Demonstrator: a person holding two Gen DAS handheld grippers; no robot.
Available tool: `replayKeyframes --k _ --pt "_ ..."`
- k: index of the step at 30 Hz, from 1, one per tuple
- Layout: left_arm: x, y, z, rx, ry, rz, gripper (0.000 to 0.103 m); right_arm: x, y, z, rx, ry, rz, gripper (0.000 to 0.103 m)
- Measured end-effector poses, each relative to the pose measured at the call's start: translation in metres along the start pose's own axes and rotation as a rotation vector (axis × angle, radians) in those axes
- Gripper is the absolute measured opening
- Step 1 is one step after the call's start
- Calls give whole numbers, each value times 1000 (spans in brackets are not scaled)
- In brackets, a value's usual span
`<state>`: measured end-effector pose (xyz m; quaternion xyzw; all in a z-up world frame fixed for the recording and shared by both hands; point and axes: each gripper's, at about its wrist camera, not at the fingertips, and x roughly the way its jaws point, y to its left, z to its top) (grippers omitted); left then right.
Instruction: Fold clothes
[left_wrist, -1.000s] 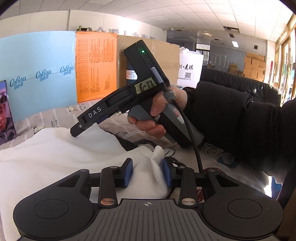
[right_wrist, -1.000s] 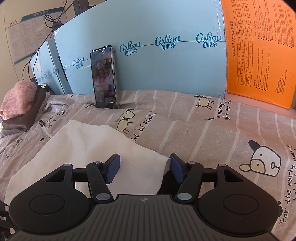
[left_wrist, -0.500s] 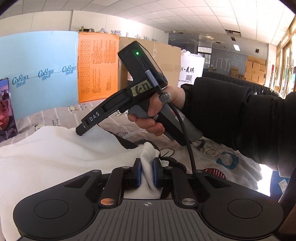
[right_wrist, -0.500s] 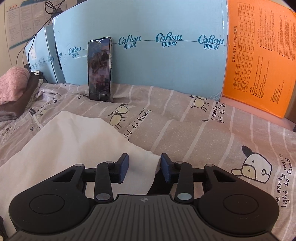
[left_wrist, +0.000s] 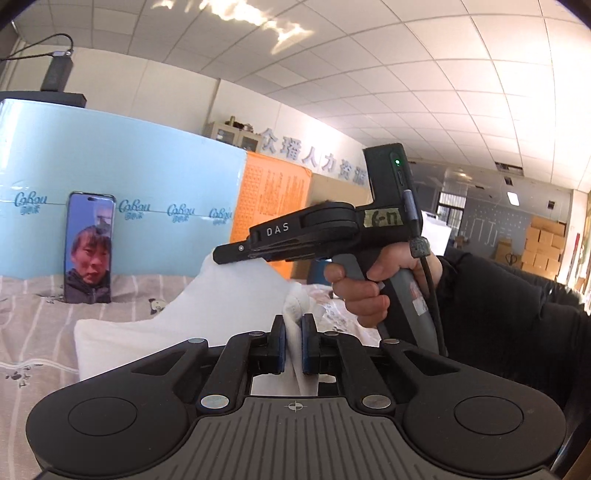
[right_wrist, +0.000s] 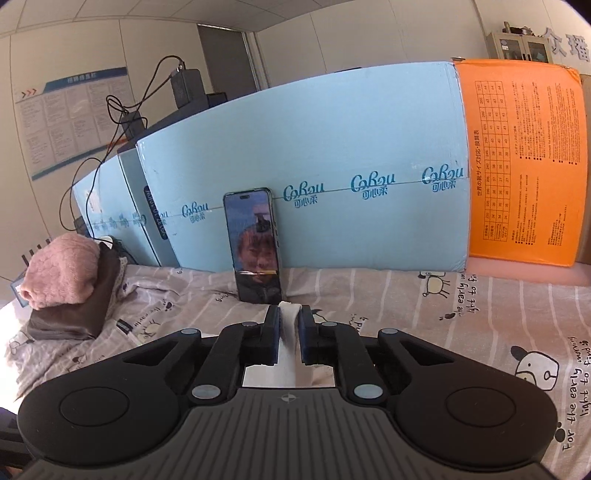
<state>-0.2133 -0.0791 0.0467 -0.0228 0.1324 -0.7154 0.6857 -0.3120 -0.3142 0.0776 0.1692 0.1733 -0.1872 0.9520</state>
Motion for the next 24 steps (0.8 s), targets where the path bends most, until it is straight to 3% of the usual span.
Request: replayKeyframes --k 10,15,18,24 --pt "-86 37 7 -52 -177 238 7 33 93 24 58 -70 52 9" --pt "-127 56 3 -90 -212 398 7 80 136 26 88 -32 86 9" --pt "-145 69 -5 -124 -203 500 6 113 164 20 83 8 104 9" --pt "-156 97 -25 -186 -89 670 3 183 215 -7 20 119 79 9"
